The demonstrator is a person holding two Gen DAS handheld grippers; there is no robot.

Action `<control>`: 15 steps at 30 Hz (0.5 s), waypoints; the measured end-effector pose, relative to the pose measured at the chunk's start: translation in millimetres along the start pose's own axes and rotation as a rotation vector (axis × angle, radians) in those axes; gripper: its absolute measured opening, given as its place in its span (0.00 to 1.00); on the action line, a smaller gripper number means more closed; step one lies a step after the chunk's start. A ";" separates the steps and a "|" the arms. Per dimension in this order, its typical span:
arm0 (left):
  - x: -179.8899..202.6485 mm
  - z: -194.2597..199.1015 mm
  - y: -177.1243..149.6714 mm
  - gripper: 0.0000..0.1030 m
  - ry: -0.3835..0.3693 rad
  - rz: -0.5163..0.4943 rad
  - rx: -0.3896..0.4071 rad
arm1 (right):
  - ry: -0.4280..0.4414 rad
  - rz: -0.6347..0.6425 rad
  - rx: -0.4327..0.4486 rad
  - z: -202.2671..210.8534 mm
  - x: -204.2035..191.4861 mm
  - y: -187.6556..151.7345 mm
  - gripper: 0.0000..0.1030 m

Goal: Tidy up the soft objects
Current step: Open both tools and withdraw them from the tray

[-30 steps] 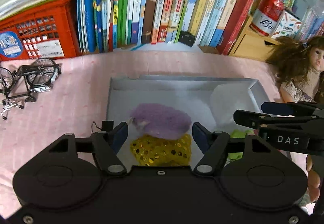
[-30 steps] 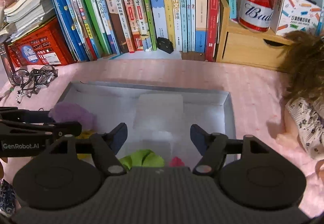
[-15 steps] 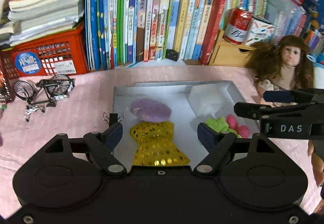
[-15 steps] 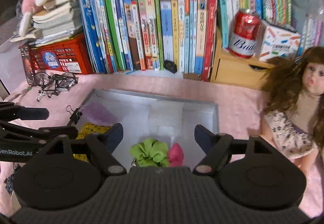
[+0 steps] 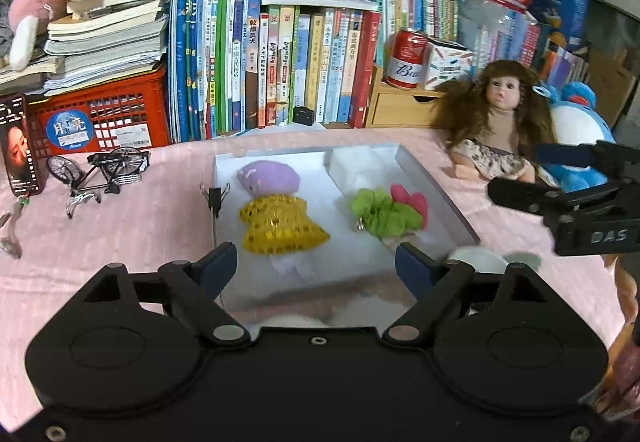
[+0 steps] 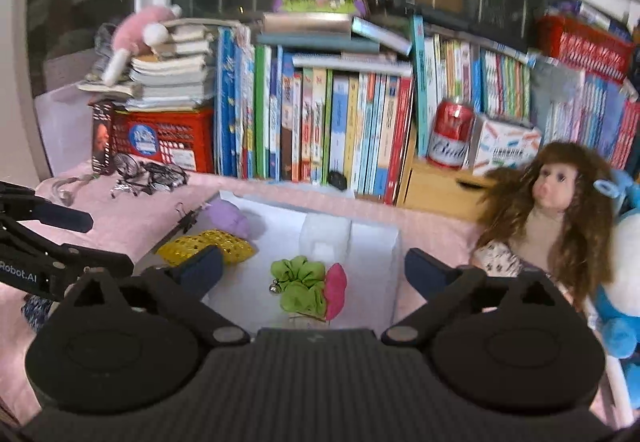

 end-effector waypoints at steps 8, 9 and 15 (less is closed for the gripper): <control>1.0 34.5 -38.0 0.86 -0.033 0.044 0.064 | -0.014 0.030 0.104 43.9 -10.4 -29.7 1.00; 0.0 37.4 -40.8 0.86 -0.031 0.046 0.075 | -0.012 0.023 0.114 47.2 -10.6 -32.8 1.00; -3.7 48.4 -61.1 0.90 -0.022 0.066 0.111 | -0.021 -0.025 0.175 64.0 -9.1 -54.6 1.00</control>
Point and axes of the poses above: each gripper's, at about its wrist camera, not at the fingertips, and z roughly against the way its jaws point, x to its right, y to its top, the point moved 6 cm from there along -z, roughly the way its jaws point, and after that the axes turned 2 degrees about -y, right-handed, at the moved point
